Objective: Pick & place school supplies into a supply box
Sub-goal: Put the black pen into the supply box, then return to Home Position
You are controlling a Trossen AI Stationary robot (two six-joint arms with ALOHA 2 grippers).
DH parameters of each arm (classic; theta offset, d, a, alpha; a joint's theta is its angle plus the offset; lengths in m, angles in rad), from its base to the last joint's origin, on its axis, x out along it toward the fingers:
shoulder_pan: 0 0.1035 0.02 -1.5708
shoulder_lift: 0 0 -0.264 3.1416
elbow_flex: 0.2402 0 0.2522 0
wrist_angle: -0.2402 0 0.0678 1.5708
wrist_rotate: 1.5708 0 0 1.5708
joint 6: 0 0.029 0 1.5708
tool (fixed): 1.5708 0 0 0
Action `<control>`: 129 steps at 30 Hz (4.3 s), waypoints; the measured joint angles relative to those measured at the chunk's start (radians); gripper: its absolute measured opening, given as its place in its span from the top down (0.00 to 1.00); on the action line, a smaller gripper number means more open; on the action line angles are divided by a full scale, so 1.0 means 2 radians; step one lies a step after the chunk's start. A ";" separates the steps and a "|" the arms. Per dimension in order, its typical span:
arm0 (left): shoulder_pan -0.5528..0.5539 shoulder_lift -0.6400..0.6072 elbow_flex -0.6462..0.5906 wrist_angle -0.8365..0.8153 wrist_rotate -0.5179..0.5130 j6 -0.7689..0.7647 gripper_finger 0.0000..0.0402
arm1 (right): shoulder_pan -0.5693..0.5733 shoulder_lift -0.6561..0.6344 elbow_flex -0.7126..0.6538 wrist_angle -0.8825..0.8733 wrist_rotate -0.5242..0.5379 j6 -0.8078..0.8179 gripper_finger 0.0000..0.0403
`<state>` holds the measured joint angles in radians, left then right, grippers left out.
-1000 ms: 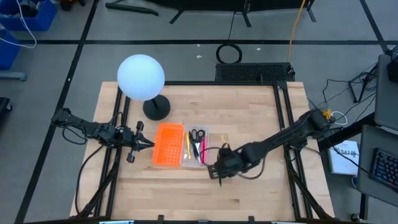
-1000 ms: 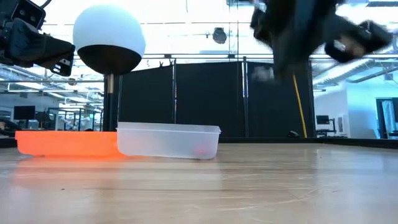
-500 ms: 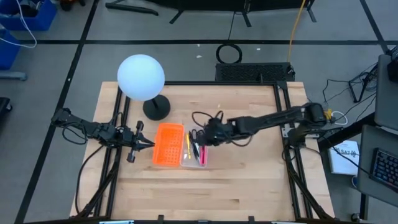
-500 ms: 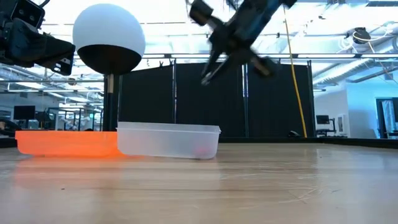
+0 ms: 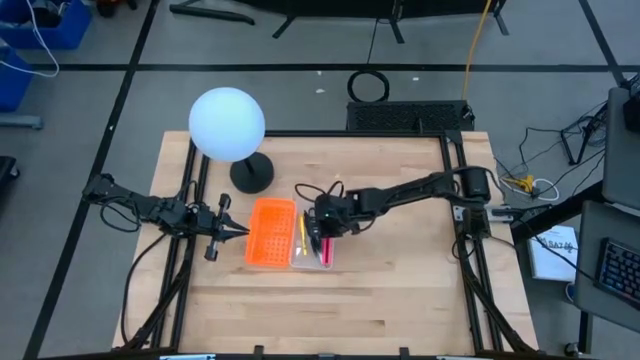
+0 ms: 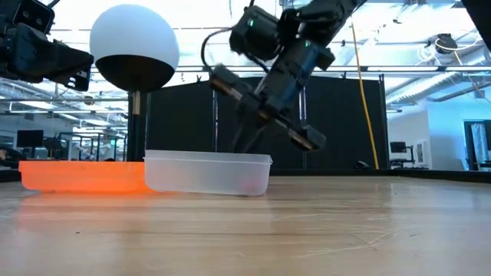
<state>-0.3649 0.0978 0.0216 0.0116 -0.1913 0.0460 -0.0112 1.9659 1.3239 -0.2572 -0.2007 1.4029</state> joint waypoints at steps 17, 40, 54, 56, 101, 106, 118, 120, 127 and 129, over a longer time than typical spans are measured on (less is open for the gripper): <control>0.000 0.000 0.000 0.000 0.004 0.001 0.91 | -0.001 0.006 0.000 -0.001 0.007 0.002 0.69; 0.000 0.000 -0.002 0.049 0.004 0.100 0.91 | 0.058 -0.197 0.000 0.011 0.218 -0.663 0.98; 0.000 0.000 0.097 -0.054 -0.109 0.149 0.98 | 0.085 -0.285 -0.035 0.042 0.150 -0.785 1.00; 0.000 -0.001 0.103 -0.053 -0.084 0.163 0.99 | 0.085 -0.319 -0.081 0.092 0.149 -0.796 1.00; 0.006 -0.020 -0.005 0.025 -0.032 0.103 1.00 | 0.026 -0.723 -0.654 0.472 0.151 -0.667 1.00; 0.006 -0.020 -0.005 0.027 -0.033 0.103 0.99 | 0.026 -0.722 -0.654 0.462 0.140 -0.669 1.00; 0.006 -0.020 -0.006 0.048 -0.042 0.094 0.97 | 0.053 -0.731 -0.654 0.472 0.100 -0.704 1.00; 0.006 -0.019 -0.006 0.034 -0.045 0.089 0.95 | 0.053 -0.731 -0.654 0.469 0.100 -0.673 1.00; 0.006 -0.020 -0.006 0.035 -0.045 0.090 0.90 | 0.052 -0.731 -0.654 0.466 0.100 -0.629 1.00; 0.006 -0.020 -0.006 0.035 -0.045 0.090 0.90 | 0.052 -0.731 -0.654 0.466 0.100 -0.629 1.00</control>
<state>-0.3537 0.0586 0.0101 0.0811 -0.2810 0.2265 0.0937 0.5049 0.0151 0.6758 -0.0001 0.1439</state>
